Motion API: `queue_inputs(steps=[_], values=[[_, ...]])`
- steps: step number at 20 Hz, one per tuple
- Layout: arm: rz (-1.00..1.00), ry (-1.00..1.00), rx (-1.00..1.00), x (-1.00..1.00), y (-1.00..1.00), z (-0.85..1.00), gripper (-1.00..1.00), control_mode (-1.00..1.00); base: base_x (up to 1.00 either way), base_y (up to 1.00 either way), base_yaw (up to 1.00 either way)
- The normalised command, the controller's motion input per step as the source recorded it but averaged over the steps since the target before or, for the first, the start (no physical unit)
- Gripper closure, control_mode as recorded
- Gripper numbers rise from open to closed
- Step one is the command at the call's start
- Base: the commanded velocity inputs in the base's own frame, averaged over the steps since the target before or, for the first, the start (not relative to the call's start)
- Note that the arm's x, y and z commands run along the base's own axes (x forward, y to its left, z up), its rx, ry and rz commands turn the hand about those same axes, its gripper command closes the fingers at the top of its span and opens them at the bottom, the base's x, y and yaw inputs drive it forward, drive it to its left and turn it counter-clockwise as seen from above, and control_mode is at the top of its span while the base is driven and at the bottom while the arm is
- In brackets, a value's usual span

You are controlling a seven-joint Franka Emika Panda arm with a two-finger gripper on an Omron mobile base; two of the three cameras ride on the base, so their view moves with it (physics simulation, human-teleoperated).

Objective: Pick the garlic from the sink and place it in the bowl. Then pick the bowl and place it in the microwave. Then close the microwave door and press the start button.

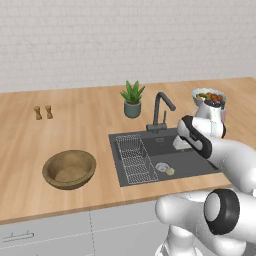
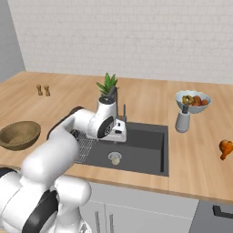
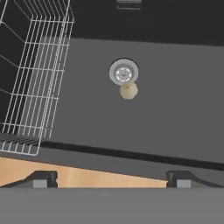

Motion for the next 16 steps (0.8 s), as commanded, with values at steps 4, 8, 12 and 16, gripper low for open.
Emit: queue_inputs(steps=[4, 8, 12, 16], values=[[0.0, 0.0, 0.04, 0.07, -0.11, -0.6, -1.0, -1.0, 0.0, 0.0, 0.0], [0.0, -0.01, 0.05, 0.0, -0.35, -0.52, -1.0, -1.0, 0.0, 0.0, 0.0], [0.0, 0.0, 0.02, 0.23, -0.22, -0.31, -1.0, -1.0, 0.0, 0.0, 0.0], [0.0, 0.0, 0.0, 0.49, 0.0, -0.25, -1.0, -1.0, 0.0, 0.0, 0.0]])
